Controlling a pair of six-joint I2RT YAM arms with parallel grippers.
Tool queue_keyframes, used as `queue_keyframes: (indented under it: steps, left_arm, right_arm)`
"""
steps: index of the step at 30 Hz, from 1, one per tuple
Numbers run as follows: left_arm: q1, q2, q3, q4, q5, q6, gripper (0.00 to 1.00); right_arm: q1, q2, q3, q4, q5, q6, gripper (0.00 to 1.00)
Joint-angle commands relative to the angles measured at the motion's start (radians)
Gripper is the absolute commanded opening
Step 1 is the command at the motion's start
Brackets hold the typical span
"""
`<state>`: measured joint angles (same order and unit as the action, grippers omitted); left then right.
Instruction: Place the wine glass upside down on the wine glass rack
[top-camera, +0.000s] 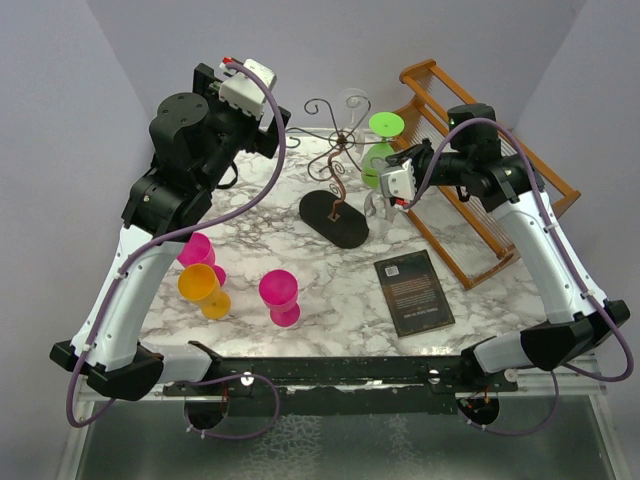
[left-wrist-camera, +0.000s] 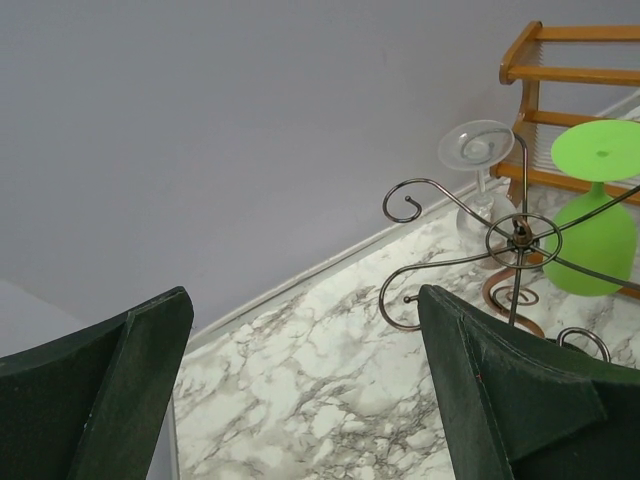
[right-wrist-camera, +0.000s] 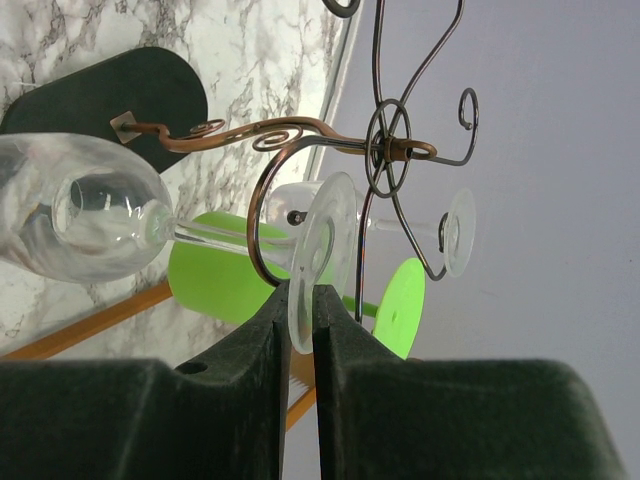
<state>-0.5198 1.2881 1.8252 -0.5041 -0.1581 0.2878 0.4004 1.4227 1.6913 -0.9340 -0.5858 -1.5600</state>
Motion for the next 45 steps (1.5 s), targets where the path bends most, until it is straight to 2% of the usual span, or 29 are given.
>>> queue_keyframes:
  steps: [1,13,17,18,21,28,33,36,40,45]
  left_arm:
    - [0.006,-0.032,-0.021,0.001,0.000,0.025,0.98]
    - [0.018,-0.067,-0.090,-0.021,-0.008,0.050,0.98]
    - [0.028,-0.091,-0.142,-0.037,0.029,0.063,0.98]
    - [0.031,-0.096,-0.158,-0.041,0.040,0.064,0.98]
    - [0.041,-0.113,-0.207,-0.045,0.066,0.069,0.98]
    - [0.076,-0.159,-0.291,-0.054,0.081,0.072,0.99]
    - [0.116,-0.198,-0.352,-0.078,0.090,0.071,0.99]
    - [0.152,-0.226,-0.391,-0.094,0.111,0.061,0.99]
    - [0.227,-0.261,-0.456,-0.110,0.109,0.020,0.99]
    - [0.400,-0.277,-0.522,-0.161,0.170,-0.086,0.99]
  right_arm:
    - [0.008,-0.030,-0.009,0.018,0.022,-0.001,0.19]
    - [0.008,-0.055,-0.039,0.014,0.056,0.015,0.27]
    - [0.008,-0.075,-0.056,0.029,0.090,0.047,0.32]
    - [0.008,-0.082,-0.061,0.035,0.098,0.058,0.34]
    - [0.008,-0.102,-0.072,0.054,0.114,0.103,0.48]
    - [0.008,-0.185,-0.157,0.144,0.147,0.270,0.57]
    - [0.007,-0.275,-0.283,0.315,0.288,0.439,0.60]
    - [-0.001,-0.316,-0.328,0.402,0.365,0.562,0.66]
    - [-0.030,-0.362,-0.352,0.459,0.391,0.720,0.77]
    - [-0.070,-0.418,-0.399,0.501,0.359,0.862,0.82]
